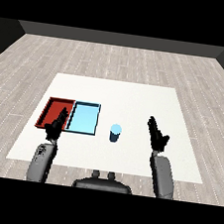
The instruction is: Pick the blue can and put it in the blue box
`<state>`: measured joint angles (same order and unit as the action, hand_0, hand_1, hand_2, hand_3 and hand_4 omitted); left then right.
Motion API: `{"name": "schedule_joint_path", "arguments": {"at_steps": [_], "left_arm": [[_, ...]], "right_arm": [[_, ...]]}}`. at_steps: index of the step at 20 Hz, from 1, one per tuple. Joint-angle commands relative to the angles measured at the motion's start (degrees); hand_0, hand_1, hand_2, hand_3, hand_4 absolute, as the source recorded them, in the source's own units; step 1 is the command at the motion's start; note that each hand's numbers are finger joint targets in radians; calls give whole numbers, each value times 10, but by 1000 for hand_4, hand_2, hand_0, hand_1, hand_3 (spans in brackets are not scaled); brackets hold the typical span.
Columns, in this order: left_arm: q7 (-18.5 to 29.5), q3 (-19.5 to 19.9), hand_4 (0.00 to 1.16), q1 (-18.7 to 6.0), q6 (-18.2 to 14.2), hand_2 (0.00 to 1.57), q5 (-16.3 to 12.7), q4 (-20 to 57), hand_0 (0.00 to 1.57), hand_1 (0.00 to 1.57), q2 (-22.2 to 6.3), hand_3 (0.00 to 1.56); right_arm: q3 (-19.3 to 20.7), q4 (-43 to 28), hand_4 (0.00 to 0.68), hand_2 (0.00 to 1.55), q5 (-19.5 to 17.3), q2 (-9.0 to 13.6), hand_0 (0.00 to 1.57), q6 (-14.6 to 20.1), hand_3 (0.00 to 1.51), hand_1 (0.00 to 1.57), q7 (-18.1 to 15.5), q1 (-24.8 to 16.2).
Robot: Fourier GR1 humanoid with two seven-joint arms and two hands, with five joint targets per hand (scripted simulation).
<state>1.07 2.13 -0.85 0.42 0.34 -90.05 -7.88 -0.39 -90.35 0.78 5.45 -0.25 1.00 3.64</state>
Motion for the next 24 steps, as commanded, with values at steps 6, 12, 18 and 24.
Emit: {"name": "schedule_joint_path", "arguments": {"at_steps": [6,12,18,24], "left_arm": [[-30,-25,0,-11,-13,0,20,-21,0,0,38,0],[224,10,0,3,50,0,-47,-22,0,0,48,0],[174,4,0,0,50,0,-54,-78,0,0,46,0],[194,49,0,11,83,0,-87,-62,0,0,15,0]], "right_arm": [[-25,-25,0,0,-42,-36,0,38,0,0,7,-24],[-81,-73,0,0,39,-54,0,3,0,0,-112,-52],[-65,-23,0,0,43,-54,0,12,0,0,-117,-12],[-54,-5,0,0,51,-54,0,-7,0,0,-116,12]]}}
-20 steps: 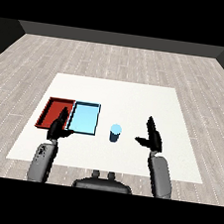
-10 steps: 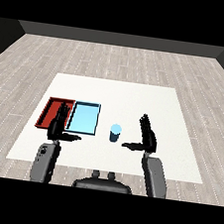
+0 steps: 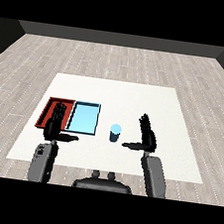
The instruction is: Pick the blue can and put it in the blue box
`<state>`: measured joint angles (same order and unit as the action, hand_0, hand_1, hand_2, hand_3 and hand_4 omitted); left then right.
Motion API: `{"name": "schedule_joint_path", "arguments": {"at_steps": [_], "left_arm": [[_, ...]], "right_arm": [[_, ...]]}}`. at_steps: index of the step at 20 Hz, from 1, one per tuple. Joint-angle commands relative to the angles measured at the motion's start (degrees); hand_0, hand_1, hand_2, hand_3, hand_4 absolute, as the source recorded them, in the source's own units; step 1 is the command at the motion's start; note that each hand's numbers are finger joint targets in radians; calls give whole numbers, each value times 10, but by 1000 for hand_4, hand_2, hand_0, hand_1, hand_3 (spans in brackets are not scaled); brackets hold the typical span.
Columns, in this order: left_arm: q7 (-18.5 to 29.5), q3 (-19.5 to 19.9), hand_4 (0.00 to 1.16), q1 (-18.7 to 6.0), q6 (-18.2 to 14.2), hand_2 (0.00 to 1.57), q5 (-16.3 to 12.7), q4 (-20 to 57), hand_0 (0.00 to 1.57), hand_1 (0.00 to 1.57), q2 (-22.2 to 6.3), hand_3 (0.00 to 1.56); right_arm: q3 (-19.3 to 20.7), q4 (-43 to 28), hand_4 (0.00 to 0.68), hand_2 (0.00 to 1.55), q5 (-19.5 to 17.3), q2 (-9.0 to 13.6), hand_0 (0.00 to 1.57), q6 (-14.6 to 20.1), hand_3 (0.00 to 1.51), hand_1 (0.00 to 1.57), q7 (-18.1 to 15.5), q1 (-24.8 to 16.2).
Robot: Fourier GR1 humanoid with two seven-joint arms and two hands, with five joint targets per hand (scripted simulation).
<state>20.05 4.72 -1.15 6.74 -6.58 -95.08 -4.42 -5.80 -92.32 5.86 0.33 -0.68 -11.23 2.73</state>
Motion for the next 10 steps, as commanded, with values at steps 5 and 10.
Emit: {"name": "schedule_joint_path", "arguments": {"at_steps": [5,10], "left_arm": [[-4,14,0,26,17,0,-23,-41,0,0,-10,0],[12,2,0,18,7,0,-3,-9,0,0,3,0]], "right_arm": [[13,23,0,0,26,-3,0,-10,0,0,9,34],[-65,-12,0,0,42,-3,0,30,0,0,-20,-47]]}}
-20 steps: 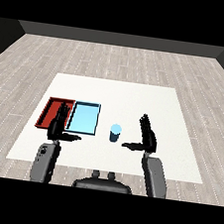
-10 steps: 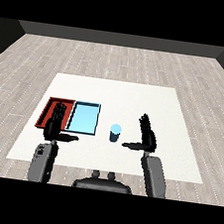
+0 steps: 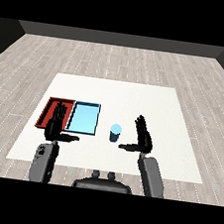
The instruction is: Pick the blue can and put it in the blue box
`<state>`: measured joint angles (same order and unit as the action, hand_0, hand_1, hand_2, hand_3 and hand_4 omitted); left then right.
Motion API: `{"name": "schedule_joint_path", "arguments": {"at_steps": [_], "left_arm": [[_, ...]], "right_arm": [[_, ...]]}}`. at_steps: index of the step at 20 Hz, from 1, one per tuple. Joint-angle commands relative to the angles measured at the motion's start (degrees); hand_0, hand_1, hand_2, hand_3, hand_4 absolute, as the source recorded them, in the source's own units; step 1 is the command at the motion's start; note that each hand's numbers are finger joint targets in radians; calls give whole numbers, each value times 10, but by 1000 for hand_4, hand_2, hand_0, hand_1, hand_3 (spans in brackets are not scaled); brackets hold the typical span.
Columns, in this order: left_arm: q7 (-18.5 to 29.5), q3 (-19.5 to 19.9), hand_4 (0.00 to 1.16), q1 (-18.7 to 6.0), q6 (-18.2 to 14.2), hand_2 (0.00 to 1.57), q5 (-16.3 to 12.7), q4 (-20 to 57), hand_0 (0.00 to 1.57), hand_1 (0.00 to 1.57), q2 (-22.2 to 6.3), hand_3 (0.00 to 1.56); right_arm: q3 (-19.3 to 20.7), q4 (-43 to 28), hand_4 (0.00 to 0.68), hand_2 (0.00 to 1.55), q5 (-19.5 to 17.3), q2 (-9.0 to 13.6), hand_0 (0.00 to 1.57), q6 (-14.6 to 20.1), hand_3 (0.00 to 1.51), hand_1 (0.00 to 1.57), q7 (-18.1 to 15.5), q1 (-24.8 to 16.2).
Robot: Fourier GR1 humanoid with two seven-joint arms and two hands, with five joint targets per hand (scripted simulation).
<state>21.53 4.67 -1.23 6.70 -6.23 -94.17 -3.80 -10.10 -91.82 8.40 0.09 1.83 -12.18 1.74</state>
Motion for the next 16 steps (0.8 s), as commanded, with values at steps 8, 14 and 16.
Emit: {"name": "schedule_joint_path", "arguments": {"at_steps": [8,14,16], "left_arm": [[-20,13,0,15,-2,0,-15,-31,0,0,-3,0],[-37,17,0,-4,7,0,-29,-39,0,0,-10,0],[4,-1,0,-24,-11,0,3,20,0,0,12,0]], "right_arm": [[-31,79,0,0,74,-1,0,44,0,0,-22,51],[-83,130,0,0,114,-1,0,91,0,0,-83,40],[-80,185,0,0,137,-1,0,68,0,0,-114,60]]}}
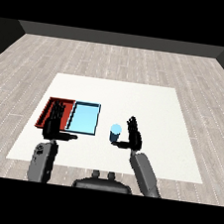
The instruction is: Pick the blue can and put it in the blue box
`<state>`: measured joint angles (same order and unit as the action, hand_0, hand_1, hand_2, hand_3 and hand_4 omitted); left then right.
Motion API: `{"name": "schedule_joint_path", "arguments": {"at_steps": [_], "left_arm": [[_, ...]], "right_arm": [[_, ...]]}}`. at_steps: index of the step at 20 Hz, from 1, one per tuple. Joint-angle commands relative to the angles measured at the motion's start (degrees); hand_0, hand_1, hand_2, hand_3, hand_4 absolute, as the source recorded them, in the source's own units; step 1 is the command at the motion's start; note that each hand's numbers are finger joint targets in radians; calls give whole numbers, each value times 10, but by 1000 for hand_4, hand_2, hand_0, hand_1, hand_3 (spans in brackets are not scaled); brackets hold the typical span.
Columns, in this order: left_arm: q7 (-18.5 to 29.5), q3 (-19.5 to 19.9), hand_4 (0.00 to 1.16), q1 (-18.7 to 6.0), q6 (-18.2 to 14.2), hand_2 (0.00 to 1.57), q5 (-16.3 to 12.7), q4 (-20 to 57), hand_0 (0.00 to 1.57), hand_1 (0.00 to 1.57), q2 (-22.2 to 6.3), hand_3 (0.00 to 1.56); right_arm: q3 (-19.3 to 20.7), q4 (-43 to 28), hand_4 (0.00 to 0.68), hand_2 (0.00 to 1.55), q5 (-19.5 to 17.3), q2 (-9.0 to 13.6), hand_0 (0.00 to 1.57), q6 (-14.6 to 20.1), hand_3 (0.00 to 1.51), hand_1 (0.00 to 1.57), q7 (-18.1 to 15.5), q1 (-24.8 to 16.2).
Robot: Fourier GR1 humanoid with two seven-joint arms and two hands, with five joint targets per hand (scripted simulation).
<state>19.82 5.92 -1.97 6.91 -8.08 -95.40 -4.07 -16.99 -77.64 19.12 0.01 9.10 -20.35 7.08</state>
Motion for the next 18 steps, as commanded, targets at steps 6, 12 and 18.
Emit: {"name": "schedule_joint_path", "arguments": {"at_steps": [6,12,18], "left_arm": [[-3,-22,0,4,-22,0,24,-9,0,0,19,0],[3,30,0,-10,25,0,-21,23,0,0,-26,0],[24,-9,0,19,1,0,15,8,0,0,8,0]], "right_arm": [[-77,55,0,0,48,0,0,62,0,0,-60,2],[-29,105,0,0,86,0,0,23,0,0,-53,61],[-101,192,0,0,141,0,0,65,0,0,-110,112]]}}
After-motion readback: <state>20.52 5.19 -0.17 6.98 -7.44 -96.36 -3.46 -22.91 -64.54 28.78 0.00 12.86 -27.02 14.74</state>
